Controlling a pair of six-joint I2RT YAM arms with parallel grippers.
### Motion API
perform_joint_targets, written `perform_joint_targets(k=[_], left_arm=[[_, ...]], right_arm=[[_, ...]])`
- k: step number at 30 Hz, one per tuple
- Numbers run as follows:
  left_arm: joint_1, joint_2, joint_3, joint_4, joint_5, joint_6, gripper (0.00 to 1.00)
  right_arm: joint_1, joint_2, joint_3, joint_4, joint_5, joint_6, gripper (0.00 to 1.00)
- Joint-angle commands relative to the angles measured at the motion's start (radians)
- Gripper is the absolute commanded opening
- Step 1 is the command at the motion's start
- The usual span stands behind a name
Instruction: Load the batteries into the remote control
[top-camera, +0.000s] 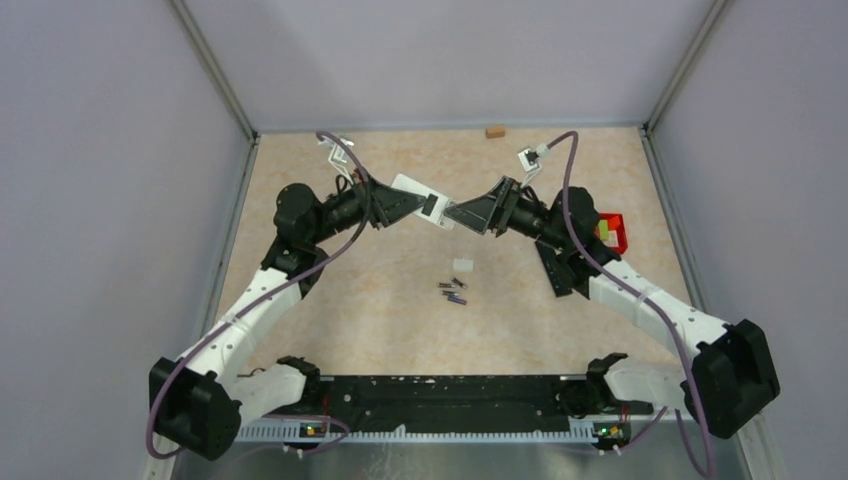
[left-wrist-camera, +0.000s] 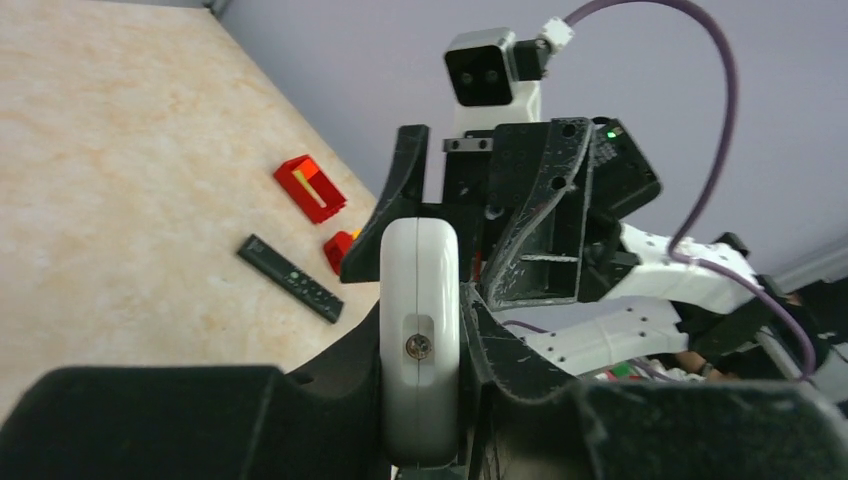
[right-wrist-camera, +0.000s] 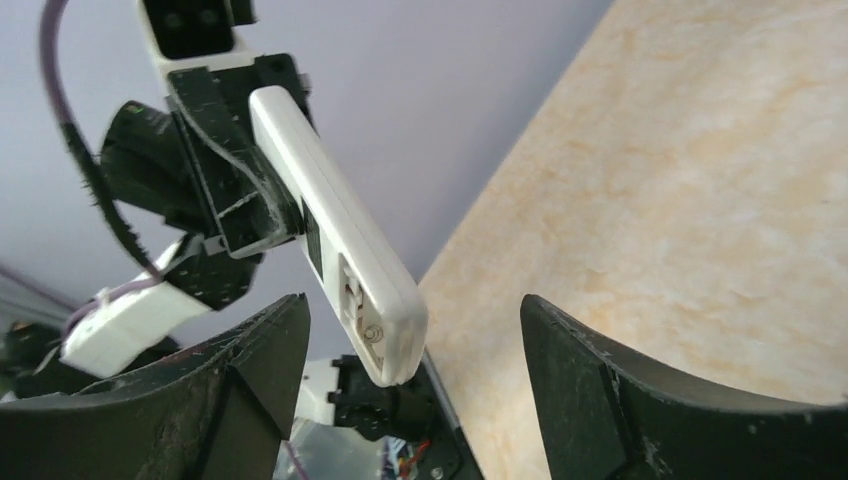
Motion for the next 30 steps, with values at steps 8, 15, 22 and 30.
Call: perform_joint_targets(k=[8, 15, 22, 30], left_arm=[[-0.003, -0.132, 0.035, -0.438, -0.377, 0.389, 0.0], [-0.003, -0.177, -0.001, -0.467, -0.42, 0.415, 0.0], [-0.002, -0.258, -0.036, -0.477, -0.425, 0.427, 0.0], [-0.003, -0.259, -0.035, -0.465, -0.434, 0.4, 0.0]], right_arm=[[0.014, -0.133, 0.044, -0.645, 0.267, -0.232, 0.51], [0.154, -0.047, 0.057, -0.845, 0.475, -0.275, 0.44], [0.299, 0.123, 0.116, -0.892, 0.619, -0.205, 0.38], [0.322, 0.314, 0.241, -0.934, 0.701, -0.319, 0.37]])
